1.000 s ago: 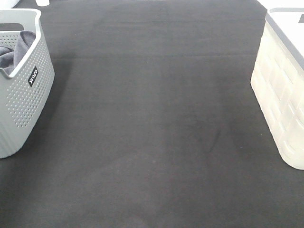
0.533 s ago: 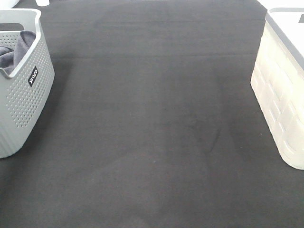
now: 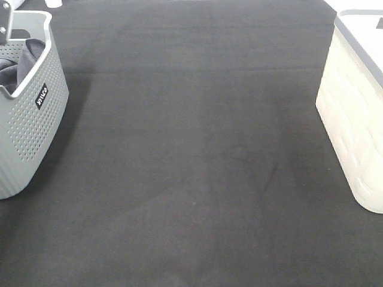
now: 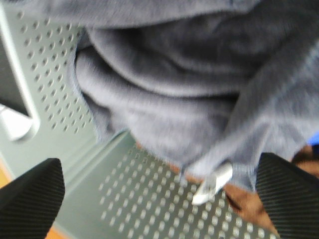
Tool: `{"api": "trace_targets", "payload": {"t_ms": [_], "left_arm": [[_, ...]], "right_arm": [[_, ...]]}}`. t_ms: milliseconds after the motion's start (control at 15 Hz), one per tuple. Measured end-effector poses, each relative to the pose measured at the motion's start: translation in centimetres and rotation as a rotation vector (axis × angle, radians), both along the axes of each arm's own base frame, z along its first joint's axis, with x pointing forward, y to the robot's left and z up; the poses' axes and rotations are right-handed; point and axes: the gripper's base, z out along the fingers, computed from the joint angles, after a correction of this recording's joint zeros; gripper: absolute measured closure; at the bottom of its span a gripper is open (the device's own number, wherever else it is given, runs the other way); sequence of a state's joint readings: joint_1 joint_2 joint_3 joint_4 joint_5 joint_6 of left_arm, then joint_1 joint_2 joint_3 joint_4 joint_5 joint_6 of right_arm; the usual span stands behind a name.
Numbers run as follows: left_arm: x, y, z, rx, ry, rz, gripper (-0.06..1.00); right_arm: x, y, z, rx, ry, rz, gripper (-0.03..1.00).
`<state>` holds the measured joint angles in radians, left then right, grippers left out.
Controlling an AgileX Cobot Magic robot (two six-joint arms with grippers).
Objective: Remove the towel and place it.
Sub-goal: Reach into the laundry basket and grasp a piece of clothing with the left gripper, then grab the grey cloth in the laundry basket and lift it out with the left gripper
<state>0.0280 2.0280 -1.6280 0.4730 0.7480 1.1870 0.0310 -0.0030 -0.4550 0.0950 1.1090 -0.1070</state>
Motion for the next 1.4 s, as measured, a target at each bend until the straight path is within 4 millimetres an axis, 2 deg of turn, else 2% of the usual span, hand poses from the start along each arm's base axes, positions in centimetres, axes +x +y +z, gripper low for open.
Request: {"api": "trace_targets", "payload": {"t_ms": [133, 267, 533, 733, 933, 1067, 1267, 1333, 1400], "left_arm": [[0.4, 0.0, -2.1, -0.001, 0.051, 0.003, -0.04], [0.5, -0.1, -3.4, -0.019, 0.085, 0.013, -0.03], [0.4, -0.3, -2.9, -0.066, 0.14, 0.03, -0.01], [0.4, -0.5, -3.1, -0.081, 0.162, 0.018, 0.11], [0.8, -0.4, -4.1, -0.079, 0.199, 0.032, 0.18], [1.0, -0.4, -3.9, -0.082, 0.199, 0.04, 0.33], [0.9, -0.4, -3.9, -0.089, 0.197, 0.052, 0.8], [0.9, -0.4, -3.9, -0.096, 0.191, 0.067, 0.92], [0.9, -0.4, -3.8, -0.106, 0.183, 0.088, 0.94]], "right_arm": [[0.0, 0.0, 0.0, 0.0, 0.0, 0.0, 0.32], [0.0, 0.0, 0.0, 0.0, 0.0, 0.0, 0.32], [0.0, 0.0, 0.0, 0.0, 0.0, 0.0, 0.32], [0.0, 0.0, 0.0, 0.0, 0.0, 0.0, 0.32], [0.0, 0.0, 0.0, 0.0, 0.0, 0.0, 0.32], [0.0, 0.0, 0.0, 0.0, 0.0, 0.0, 0.32], [0.0, 0.0, 0.0, 0.0, 0.0, 0.0, 0.32], [0.0, 0.0, 0.0, 0.0, 0.0, 0.0, 0.32], [0.0, 0.0, 0.0, 0.0, 0.0, 0.0, 0.32]]}}
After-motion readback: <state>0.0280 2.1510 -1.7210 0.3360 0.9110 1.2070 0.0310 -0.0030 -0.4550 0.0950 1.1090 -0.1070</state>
